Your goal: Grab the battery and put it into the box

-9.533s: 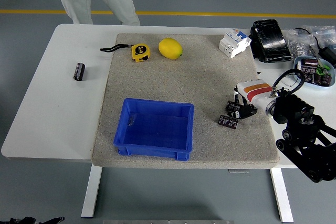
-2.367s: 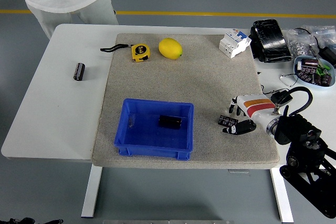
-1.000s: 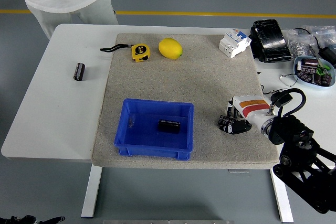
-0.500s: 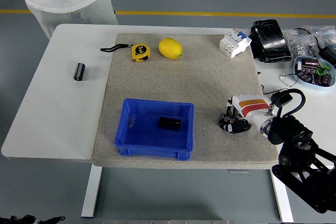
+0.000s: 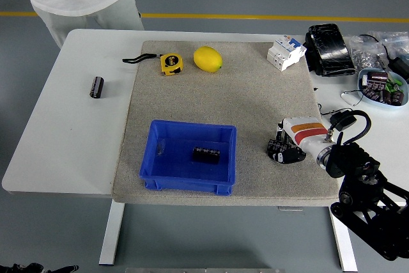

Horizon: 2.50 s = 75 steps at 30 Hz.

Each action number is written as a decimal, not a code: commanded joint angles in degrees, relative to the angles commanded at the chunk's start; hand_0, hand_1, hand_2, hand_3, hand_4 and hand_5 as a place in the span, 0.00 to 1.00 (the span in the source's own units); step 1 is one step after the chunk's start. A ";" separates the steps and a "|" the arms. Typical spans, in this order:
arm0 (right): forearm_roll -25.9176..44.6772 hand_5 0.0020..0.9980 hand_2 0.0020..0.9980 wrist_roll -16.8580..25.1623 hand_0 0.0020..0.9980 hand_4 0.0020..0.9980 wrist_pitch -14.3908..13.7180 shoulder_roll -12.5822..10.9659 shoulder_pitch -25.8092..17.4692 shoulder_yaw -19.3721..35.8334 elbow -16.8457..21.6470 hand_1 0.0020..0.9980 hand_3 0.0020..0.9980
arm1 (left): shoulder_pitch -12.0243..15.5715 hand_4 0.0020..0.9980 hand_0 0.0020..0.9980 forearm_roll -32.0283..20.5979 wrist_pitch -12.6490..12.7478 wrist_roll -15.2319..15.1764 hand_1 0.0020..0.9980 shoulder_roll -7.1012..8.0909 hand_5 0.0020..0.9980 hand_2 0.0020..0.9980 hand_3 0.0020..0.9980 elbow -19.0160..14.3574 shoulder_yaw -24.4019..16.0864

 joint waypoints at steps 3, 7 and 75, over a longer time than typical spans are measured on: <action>-0.31 0.10 0.35 -0.09 0.23 0.91 0.02 0.02 -0.04 0.07 -0.01 0.31 0.43 | 0.09 0.77 0.79 0.19 -0.06 0.04 0.81 0.00 0.67 0.84 0.70 -0.02 -0.10; -0.44 0.10 0.35 -0.15 0.23 0.91 0.15 0.05 -0.08 0.03 -0.04 0.31 0.43 | 0.14 0.77 0.79 0.46 -0.18 0.07 0.81 0.02 0.67 0.84 0.70 -0.04 -0.20; 1.69 0.11 0.22 -0.16 0.00 0.72 0.33 0.31 0.12 3.49 3.32 0.12 0.40 | 0.40 0.77 0.79 -0.21 -0.17 0.23 0.81 0.13 0.67 0.83 0.70 -0.08 0.26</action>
